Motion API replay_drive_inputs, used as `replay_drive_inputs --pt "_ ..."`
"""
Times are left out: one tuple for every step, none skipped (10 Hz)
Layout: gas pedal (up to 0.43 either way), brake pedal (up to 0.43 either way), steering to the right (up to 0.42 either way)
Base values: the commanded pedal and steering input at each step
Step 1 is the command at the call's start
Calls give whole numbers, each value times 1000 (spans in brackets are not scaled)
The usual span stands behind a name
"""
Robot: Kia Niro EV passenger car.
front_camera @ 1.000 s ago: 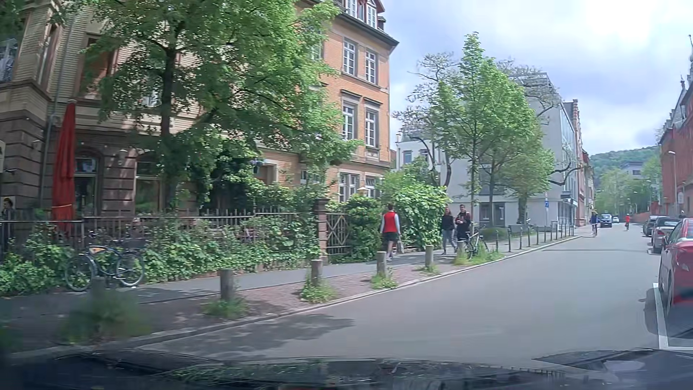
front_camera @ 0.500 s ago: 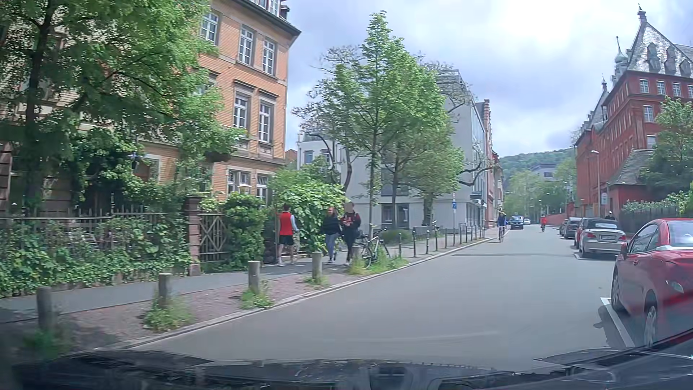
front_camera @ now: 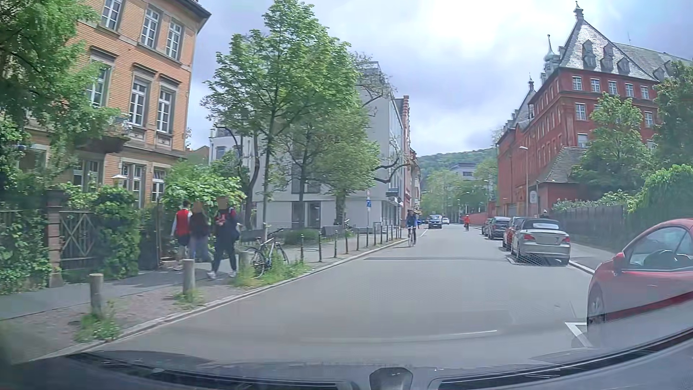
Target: Follow the waypoints while adhering to traffic rules and regulations
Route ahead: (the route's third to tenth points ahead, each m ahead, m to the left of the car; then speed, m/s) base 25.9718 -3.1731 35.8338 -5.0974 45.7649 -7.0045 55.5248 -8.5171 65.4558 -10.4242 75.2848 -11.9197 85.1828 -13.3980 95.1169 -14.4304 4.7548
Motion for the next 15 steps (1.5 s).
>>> replay_drive_inputs --pt "169 0 291" --pt "169 0 263" --pt "169 0 244" --pt "169 0 220" --pt "169 0 199" --pt "169 0 174" --pt "169 0 146" --pt "169 0 121" --pt "169 0 98" --pt "169 0 73" --pt "169 0 58" --pt "169 0 44" --pt "169 0 30" --pt "169 0 16" --pt "169 0 3"
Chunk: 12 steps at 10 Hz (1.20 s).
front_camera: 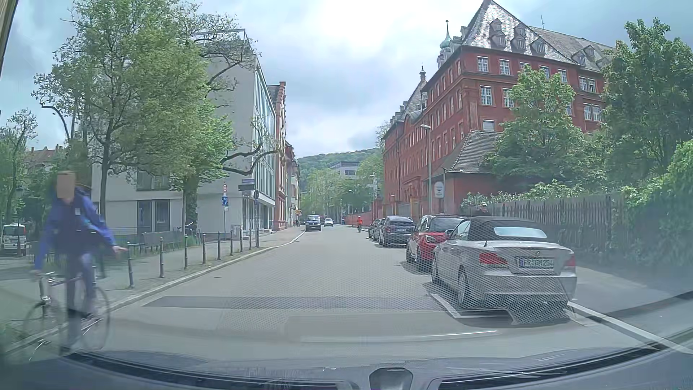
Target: Follow the waypoints while adhering to traffic rules and regulations
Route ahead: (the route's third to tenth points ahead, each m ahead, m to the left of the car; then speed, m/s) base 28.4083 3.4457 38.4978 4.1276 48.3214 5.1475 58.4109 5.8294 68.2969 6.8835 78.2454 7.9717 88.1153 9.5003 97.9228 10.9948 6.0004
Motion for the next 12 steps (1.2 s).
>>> replay_drive_inputs --pt "169 0 -5" --pt "169 0 -7" --pt "157 0 -7" --pt "118 0 -7" --pt "118 0 -7" --pt "118 0 -6" --pt "118 0 -5" --pt "118 0 -4" --pt "118 0 -4" --pt "110 0 -4" --pt "39 0 -3" --pt "8 0 -3"
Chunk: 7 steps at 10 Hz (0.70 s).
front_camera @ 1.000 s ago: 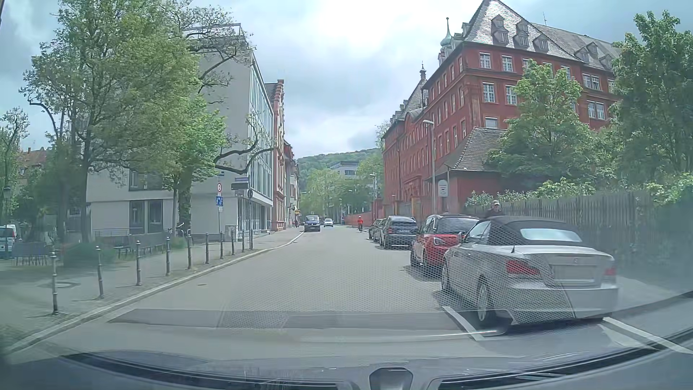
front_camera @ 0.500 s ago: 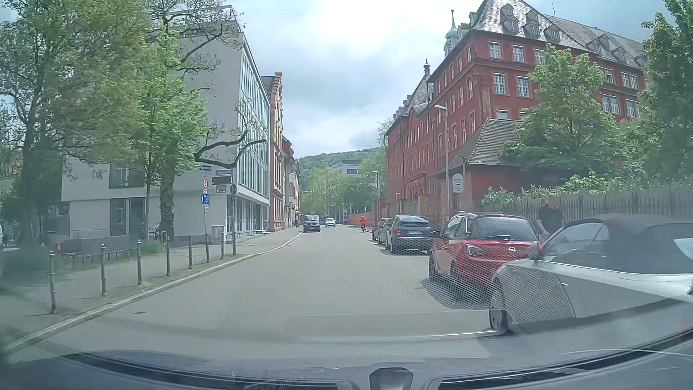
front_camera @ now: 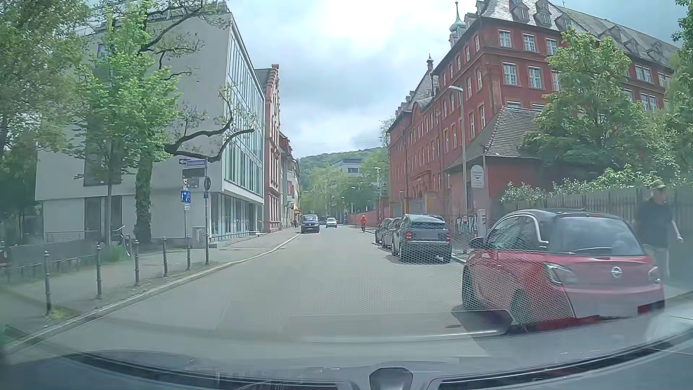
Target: Follow the waypoints while adhering to traffic rules and regulations
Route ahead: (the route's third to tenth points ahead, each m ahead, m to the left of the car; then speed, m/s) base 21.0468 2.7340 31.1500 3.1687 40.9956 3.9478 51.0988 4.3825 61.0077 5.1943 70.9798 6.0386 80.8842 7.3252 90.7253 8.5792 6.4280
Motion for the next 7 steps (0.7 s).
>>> replay_drive_inputs --pt "0 0 -4" --pt "0 0 -4" --pt "0 0 -3" --pt "0 0 -3" --pt "0 0 -3" --pt "0 0 -1" --pt "0 0 -1"
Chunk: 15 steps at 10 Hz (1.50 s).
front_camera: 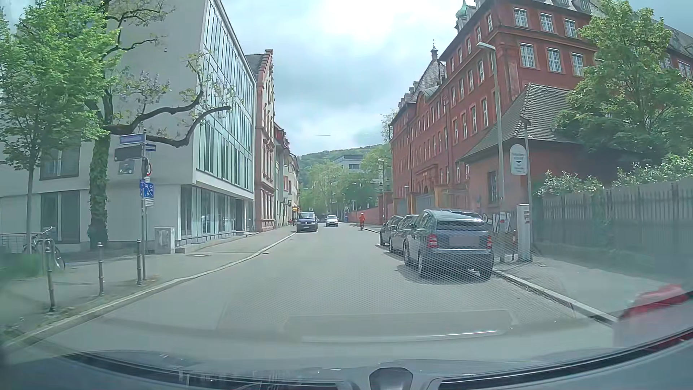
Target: Follow the waypoints while adhering to traffic rules and regulations
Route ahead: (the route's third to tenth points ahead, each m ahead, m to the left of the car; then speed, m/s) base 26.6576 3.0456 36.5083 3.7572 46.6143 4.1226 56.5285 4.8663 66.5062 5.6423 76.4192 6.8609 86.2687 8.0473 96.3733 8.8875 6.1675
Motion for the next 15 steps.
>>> replay_drive_inputs --pt "0 0 -1" --pt "0 0 -1" --pt "0 0 -1" --pt "0 0 -2" --pt "0 0 -6" --pt "0 0 -11" --pt "0 0 -14" --pt "0 0 -17" --pt "0 0 -19" --pt "0 0 -22" --pt "0 0 -23" --pt "0 0 -23" --pt "0 0 -21" --pt "0 0 -18" --pt "0 0 -13"
